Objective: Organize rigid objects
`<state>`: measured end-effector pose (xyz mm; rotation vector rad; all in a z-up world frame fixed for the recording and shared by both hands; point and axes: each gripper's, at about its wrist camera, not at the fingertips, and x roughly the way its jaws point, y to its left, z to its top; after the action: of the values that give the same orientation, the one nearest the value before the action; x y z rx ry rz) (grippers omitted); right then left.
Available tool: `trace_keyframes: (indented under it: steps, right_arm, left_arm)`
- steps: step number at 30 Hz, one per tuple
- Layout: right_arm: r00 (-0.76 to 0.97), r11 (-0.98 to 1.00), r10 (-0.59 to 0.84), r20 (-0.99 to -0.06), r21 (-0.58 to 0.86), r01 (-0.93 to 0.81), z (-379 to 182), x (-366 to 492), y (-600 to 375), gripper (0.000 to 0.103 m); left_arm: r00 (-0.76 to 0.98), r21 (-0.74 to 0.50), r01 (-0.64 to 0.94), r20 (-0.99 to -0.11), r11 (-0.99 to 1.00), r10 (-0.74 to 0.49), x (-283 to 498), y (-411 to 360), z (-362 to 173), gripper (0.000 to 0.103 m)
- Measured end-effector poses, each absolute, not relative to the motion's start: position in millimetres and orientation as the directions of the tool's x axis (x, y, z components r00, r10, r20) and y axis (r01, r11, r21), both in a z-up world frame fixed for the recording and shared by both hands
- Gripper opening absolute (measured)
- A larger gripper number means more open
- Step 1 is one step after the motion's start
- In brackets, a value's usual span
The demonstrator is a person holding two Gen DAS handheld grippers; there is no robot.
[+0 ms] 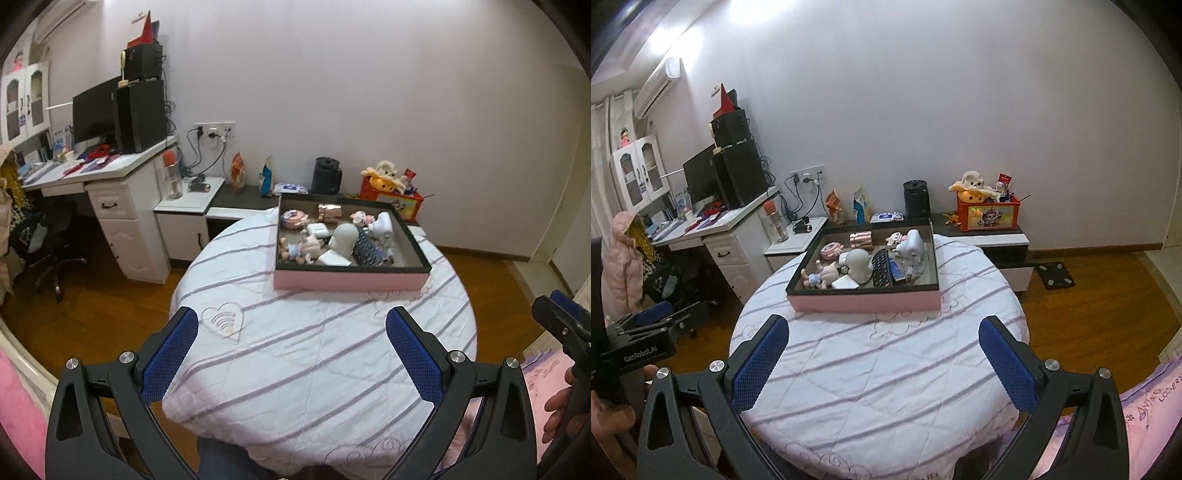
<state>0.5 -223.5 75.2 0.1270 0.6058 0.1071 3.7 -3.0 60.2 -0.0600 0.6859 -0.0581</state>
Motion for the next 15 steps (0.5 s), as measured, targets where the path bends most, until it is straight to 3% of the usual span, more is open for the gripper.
trace_keyframes:
  steps: [15]
  right_arm:
    - [0.834, 0.990, 0.128, -0.537, 0.113, -0.079, 84.9, -27.0, -209.5, 0.103]
  left_arm:
    - [0.837, 0.031, -0.017, -0.546, 0.999, 0.031, -41.4, -15.5, 92.8, 0.103]
